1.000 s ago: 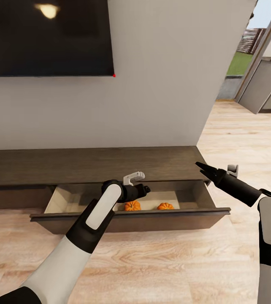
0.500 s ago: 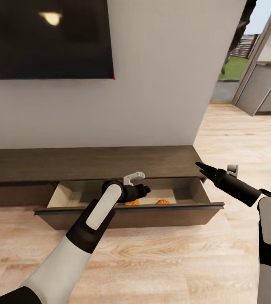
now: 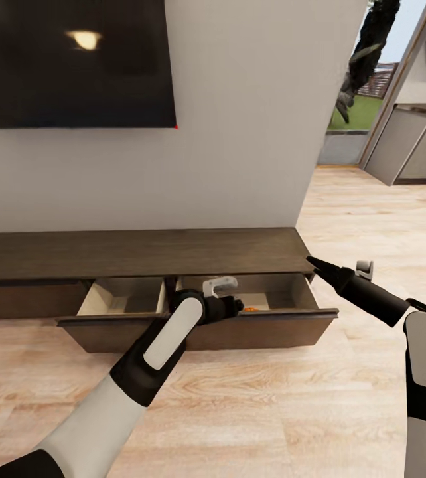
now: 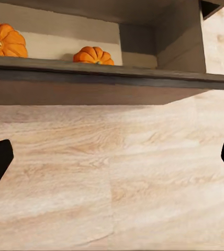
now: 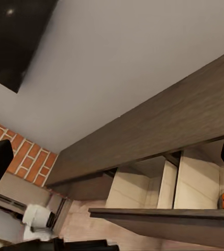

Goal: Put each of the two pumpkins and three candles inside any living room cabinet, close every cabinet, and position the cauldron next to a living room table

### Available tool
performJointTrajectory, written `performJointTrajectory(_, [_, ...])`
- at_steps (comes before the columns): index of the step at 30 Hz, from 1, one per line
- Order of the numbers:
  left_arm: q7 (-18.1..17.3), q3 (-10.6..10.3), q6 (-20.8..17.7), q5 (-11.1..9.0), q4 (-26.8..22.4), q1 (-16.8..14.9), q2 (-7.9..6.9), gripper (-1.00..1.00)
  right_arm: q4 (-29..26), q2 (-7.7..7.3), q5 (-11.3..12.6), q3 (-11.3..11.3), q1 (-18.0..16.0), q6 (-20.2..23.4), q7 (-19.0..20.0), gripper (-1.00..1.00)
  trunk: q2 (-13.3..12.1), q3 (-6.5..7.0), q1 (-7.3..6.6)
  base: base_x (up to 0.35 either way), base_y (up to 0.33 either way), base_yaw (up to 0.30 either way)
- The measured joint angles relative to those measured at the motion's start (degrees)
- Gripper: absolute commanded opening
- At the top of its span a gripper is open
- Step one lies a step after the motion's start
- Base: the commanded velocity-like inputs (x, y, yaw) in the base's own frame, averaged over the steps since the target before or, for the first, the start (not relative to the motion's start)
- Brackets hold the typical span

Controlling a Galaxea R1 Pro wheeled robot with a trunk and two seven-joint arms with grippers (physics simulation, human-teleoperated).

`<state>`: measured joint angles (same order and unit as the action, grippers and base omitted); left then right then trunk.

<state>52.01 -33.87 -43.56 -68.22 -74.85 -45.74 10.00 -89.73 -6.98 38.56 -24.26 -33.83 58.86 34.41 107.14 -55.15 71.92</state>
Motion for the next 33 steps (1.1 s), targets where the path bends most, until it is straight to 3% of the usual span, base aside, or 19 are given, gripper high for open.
performJointTrajectory(1, [1.0, -3.06, 2.49, 0.77, -0.03, 0.01, -0.22, 1.0, 0.03, 0.06, -0.07, 0.0, 0.1, -0.62, 0.01, 1.0, 0.0, 0.09, 0.0, -0.007, -0.003, 0.0])
performJointTrajectory(5, [2.14, -8.68, 10.16, 1.46, -0.08, 0.0, -0.47, 1.0, 0.03, 0.79, -0.24, 0.07, 0.62, -2.72, 0.07, 1.0, 0.0, 0.45, 0.0, -0.003, -0.002, 0.0])
performJointTrajectory(10, [2.51, -11.51, 14.14, 1.74, -0.1, 0.0, -0.93, 1.0, 0.01, 1.61, -0.4, 0.11, 1.3, -4.13, 0.11, 1.0, 0.0, 0.89, 0.0, 0.0, 0.0, 0.0])
performJointTrajectory(23, [2.61, -12.14, 15.16, 1.31, -0.52, 0.0, -3.97, 1.0, 0.09, 2.71, -0.27, 0.32, 1.45, -4.34, -0.1, 1.0, 0.0, 1.16, 0.0, 0.0, 0.0, 0.0])
performJointTrajectory(33, [2.61, -11.57, 15.0, 1.27, -1.92, 0.0, -4.83, 1.0, -0.14, 4.13, -0.41, 0.29, 1.49, -4.04, -0.29, 1.0, 0.0, 1.16, 0.0, 0.0, 0.0, 0.0])
